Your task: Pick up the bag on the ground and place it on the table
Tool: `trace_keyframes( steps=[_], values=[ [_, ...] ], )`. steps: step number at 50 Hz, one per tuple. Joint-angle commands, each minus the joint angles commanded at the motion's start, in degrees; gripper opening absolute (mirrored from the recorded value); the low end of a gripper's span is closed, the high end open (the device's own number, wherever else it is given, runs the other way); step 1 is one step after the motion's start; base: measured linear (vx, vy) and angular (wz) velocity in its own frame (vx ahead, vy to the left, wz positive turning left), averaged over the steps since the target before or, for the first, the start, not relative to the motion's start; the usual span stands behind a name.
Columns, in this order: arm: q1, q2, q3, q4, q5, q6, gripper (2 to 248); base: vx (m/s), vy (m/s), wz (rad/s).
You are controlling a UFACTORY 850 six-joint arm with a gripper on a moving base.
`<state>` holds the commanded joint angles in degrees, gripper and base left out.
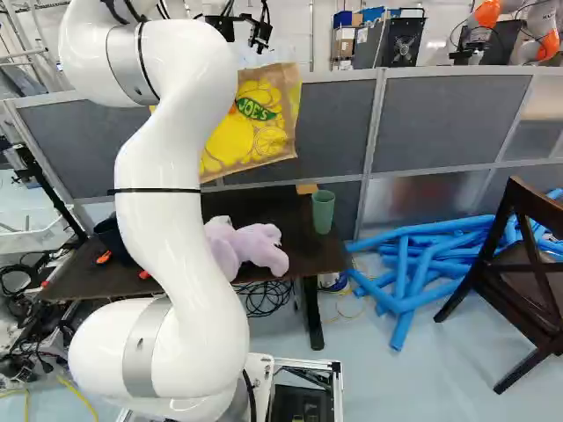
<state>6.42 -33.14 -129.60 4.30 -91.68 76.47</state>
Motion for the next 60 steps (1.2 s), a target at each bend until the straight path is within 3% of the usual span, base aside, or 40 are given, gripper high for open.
trace_keyframes(
  steps=[34,60],
  values=[
    [-0.1,-1.1,-1.7,0.0,0.0,20.1,22,0.0,0.0,0.0],
    [-0.1,-1.1,-1.7,0.0,0.0,21.6,22,0.0,0.0,0.0]
  ],
)
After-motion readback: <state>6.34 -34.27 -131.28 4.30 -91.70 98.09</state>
